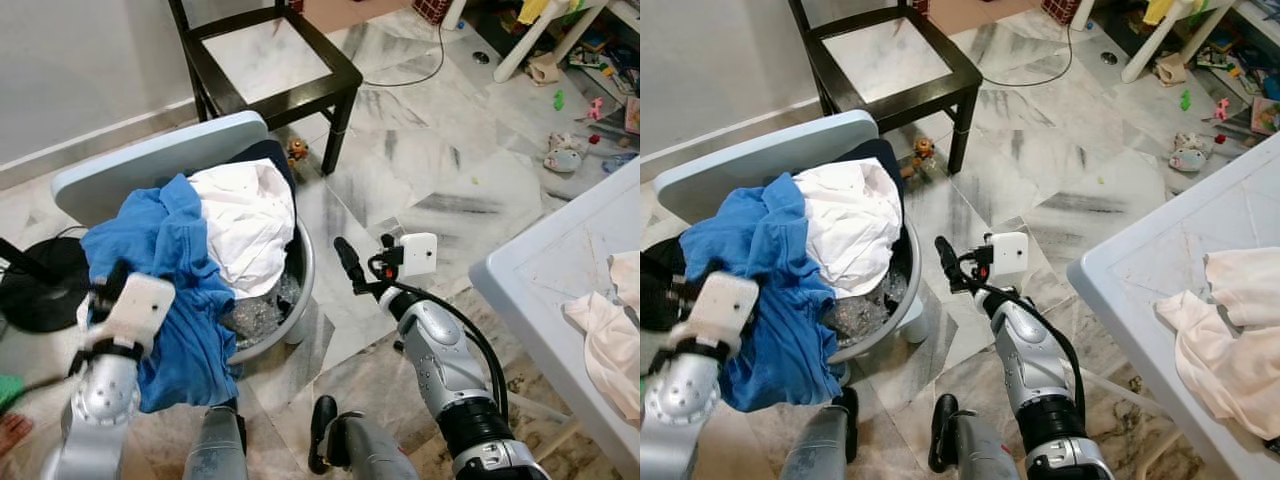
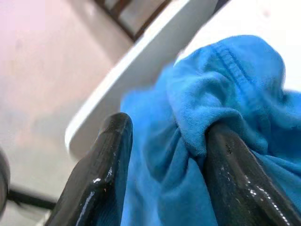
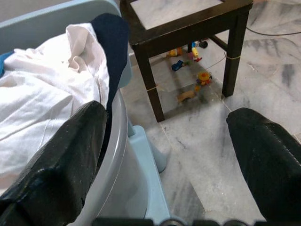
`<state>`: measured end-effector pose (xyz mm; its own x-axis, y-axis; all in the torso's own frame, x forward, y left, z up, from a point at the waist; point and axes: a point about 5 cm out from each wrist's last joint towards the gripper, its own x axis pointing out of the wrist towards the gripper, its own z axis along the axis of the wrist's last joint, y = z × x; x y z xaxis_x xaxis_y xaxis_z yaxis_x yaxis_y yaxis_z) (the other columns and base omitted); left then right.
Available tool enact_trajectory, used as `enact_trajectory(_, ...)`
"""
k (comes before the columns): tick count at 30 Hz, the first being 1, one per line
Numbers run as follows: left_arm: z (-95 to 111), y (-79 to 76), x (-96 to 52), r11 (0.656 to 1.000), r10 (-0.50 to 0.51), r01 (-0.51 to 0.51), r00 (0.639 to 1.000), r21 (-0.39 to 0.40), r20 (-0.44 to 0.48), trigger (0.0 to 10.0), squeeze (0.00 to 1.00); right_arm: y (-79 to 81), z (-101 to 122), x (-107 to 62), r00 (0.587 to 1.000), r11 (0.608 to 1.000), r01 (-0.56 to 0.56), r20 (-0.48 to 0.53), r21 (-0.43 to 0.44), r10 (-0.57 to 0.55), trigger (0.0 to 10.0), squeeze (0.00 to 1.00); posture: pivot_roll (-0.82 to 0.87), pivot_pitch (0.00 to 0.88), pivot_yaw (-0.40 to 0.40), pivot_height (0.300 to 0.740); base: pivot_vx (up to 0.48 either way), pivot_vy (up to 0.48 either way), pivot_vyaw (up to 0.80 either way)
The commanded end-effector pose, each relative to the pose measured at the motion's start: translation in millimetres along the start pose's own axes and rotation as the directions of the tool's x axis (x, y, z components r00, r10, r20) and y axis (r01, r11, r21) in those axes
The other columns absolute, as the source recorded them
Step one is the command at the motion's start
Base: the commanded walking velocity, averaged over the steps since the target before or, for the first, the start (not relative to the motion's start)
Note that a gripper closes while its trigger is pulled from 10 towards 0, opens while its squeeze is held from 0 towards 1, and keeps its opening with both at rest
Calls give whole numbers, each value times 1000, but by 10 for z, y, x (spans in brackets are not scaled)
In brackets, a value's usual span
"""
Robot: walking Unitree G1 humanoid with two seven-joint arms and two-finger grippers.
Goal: Hang hanger
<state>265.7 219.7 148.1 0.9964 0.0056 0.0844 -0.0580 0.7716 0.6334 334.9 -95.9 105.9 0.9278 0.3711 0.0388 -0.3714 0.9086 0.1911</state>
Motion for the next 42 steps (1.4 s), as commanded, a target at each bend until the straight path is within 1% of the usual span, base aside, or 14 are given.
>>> enact_trajectory(1, -10, -106, -44, 996, -89, 89, 996, -8, -3, 10000, 0, -57, -65, -46, 999, 1000, 28, -22, 2, -28, 10000, 0, 384, 368, -149, 740, 0, 0, 0)
enact_trajectory(3, 19, -129, -27, 988, -152, 152, 988, -13, 8, 10000, 0, -57, -60, -45, 999, 1000, 29, -20, 3, -29, 10000, 0, 384, 367, -149, 740, 0, 0, 0)
enact_trajectory(6, 32, -156, -21, 963, -266, 265, 964, 48, 7, 10000, 0, -63, -59, -48, 999, 999, 32, -18, 1, -32, 10000, 0, 385, 367, -148, 740, 0, 0, 0)
enact_trajectory(12, 53, -82, -2, 947, -303, 299, 953, 119, 15, 10000, 0, -64, -66, -53, 999, 999, 33, -18, 2, -33, 10000, 0, 386, 368, -145, 740, 0, 0, 0)
enact_trajectory(16, 113, -85, -41, 885, -430, 417, 903, 208, 20, 10000, 0, -67, -65, -56, 999, 999, 33, -18, 1, -33, 10000, 0, 385, 371, -147, 740, 0, 0, 0)
enact_trajectory(18, 152, -52, -38, 872, -453, 438, 891, 219, 19, 10000, 0, -70, -67, -57, 999, 999, 33, -19, 1, -33, 10000, 0, 387, 370, -146, 740, 0, 0, 0)
enact_trajectory(22, 278, 69, 18, 882, -431, 407, 901, 237, 56, 10000, 0, -77, -76, -60, 999, 999, 34, -23, -1, -34, 10000, 0, 392, 369, -147, 740, 0, 0, 0)
enact_trajectory(26, 419, 228, 97, 926, -329, 287, 932, 244, 154, 10000, 0, -59, -82, -49, 999, 1000, 31, -25, 0, -31, 10000, 0, 396, 368, -147, 740, 0, 0, 0)
enact_trajectory(28, 355, 265, 124, 929, -313, 273, 940, 252, 136, 10000, 0, -49, -84, -43, 999, 1000, 29, -25, 0, -28, 10000, 0, 397, 366, -148, 740, 0, 0, 0)
enact_trajectory(31, 209, 241, 118, 910, -354, 323, 932, 260, 80, 10000, 0, -45, -85, -40, 999, 1000, 27, -26, 1, -27, 10000, 0, 397, 365, -147, 740, 0, 0, 0)
enact_trajectory(32, 127, 213, 101, 890, -391, 365, 919, 274, 44, 10000, 0, -44, -85, -40, 999, 1000, 26, -26, 0, -26, 10000, 0, 394, 364, -147, 740, 0, 0, 0)
enact_trajectory(33, 18, 166, 60, 855, -453, 436, 891, 281, -3, 10000, 0, -43, -87, -42, 999, 1000, 26, -26, 0, -26, 10000, 0, 393, 363, -147, 740, 0, 0, 0)
enact_trajectory(38, -203, 97, -17, 783, -563, 567, 821, 254, -97, 10000, 0, -48, -86, -43, 999, 1000, 30, -25, 0, -30, 10000, 0, 388, 363, -145, 740, 0, 0, 0)
enact_trajectory(42, -309, 125, 9, 769, -569, 585, 810, 258, -142, 10000, 0, -42, -97, -54, 999, 999, 32, -26, 1, -32, 10000, 0, 383, 366, -144, 740, 0, 0, 0)
